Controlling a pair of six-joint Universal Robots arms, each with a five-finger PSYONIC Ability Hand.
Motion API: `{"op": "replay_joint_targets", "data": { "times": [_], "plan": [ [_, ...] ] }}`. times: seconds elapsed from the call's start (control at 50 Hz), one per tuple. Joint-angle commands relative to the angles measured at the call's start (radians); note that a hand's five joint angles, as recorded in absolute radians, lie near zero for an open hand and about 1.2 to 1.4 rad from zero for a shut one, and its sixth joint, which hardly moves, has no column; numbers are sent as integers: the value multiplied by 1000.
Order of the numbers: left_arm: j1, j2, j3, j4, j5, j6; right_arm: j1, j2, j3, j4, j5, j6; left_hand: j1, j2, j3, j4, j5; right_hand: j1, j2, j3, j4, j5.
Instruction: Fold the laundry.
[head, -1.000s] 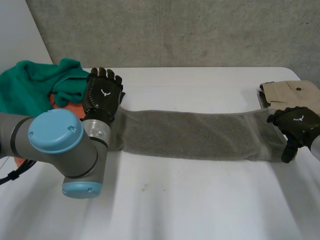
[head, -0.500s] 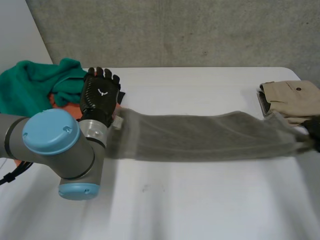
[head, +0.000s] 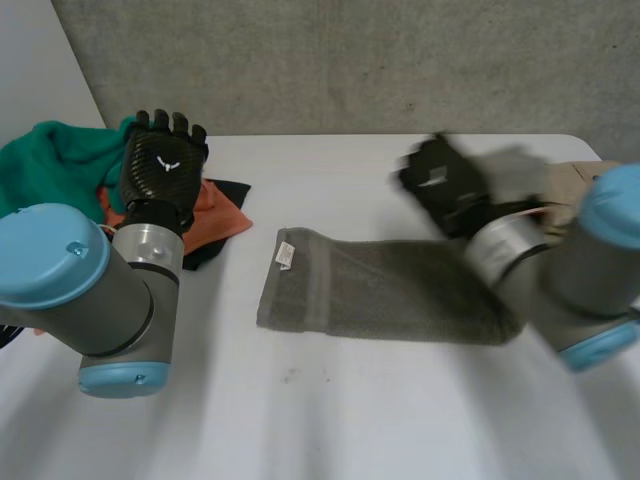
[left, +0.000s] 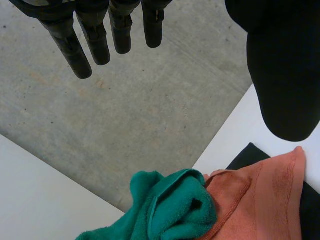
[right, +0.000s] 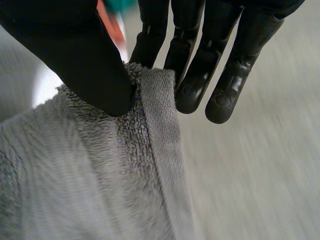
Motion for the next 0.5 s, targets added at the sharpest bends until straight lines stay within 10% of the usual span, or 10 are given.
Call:
{"op": "replay_joint_targets", "data": {
  "times": [0.02,0.14,0.22,0.5],
  "plan": [
    [4,9,-19,1,-1,-27,241,253,-128,-59,-118,-8,-15,-31,-38,-28,-47,406,216,212,206,234],
    [6,-4,-28,2,-1,-30,275,356,-185,-60,-127,-14,-15,-31,-38,-28,-47,406,216,212,206,234],
    [4,-6,-27,2,0,-41,264,323,-170,-54,-94,16,-15,-31,-38,-28,-47,-816,-1006,-1010,-1016,-987],
    [-137,-73,65,2,83,-101,22,-61,36,262,134,613,-15,-31,-38,-28,-47,-816,-1006,-1010,-1016,-987]
  ]
}}
